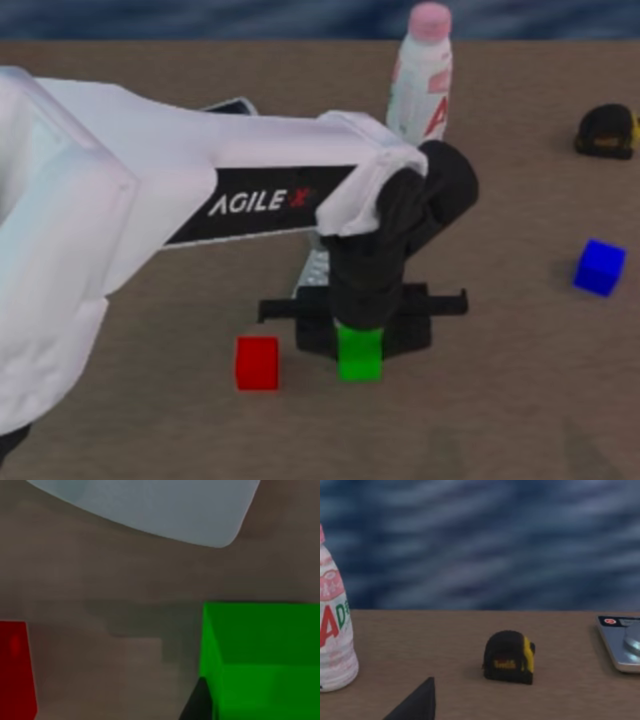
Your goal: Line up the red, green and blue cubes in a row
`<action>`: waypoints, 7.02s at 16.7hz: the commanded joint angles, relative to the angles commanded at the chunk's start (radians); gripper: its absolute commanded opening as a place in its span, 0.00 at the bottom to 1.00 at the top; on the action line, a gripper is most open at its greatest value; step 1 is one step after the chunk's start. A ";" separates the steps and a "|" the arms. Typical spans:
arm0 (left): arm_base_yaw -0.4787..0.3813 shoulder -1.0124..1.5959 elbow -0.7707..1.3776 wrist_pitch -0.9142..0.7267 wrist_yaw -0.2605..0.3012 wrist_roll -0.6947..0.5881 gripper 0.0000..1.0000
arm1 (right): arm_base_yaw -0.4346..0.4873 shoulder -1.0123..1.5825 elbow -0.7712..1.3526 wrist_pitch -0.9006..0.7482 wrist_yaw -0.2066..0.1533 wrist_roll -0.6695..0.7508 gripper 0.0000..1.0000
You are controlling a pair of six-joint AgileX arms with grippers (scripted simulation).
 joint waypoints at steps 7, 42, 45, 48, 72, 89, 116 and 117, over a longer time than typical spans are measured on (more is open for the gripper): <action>0.000 0.000 0.000 0.000 0.000 0.000 1.00 | 0.000 0.000 0.000 0.000 0.000 0.000 1.00; 0.449 -1.050 -0.652 0.270 -0.020 0.221 1.00 | 0.061 0.944 0.731 -0.524 0.002 -0.475 1.00; 0.576 -1.372 -0.927 0.435 -0.020 0.352 1.00 | 0.079 1.264 0.945 -0.689 0.004 -0.620 1.00; 0.685 -1.650 -1.169 0.591 -0.017 0.493 1.00 | 0.095 1.527 1.139 -0.836 0.006 -0.750 1.00; 0.870 -2.164 -1.550 0.941 -0.001 0.838 1.00 | 0.127 2.117 1.389 -0.838 0.002 -0.998 1.00; 0.870 -2.164 -1.550 0.941 -0.001 0.838 1.00 | 0.128 2.127 1.375 -0.819 0.002 -0.998 0.10; 0.870 -2.164 -1.550 0.941 -0.001 0.838 1.00 | 0.202 2.001 1.520 -1.088 -0.002 -0.975 0.00; 0.870 -2.164 -1.550 0.941 -0.001 0.838 1.00 | 0.241 1.994 1.516 -1.092 -0.003 -0.968 0.00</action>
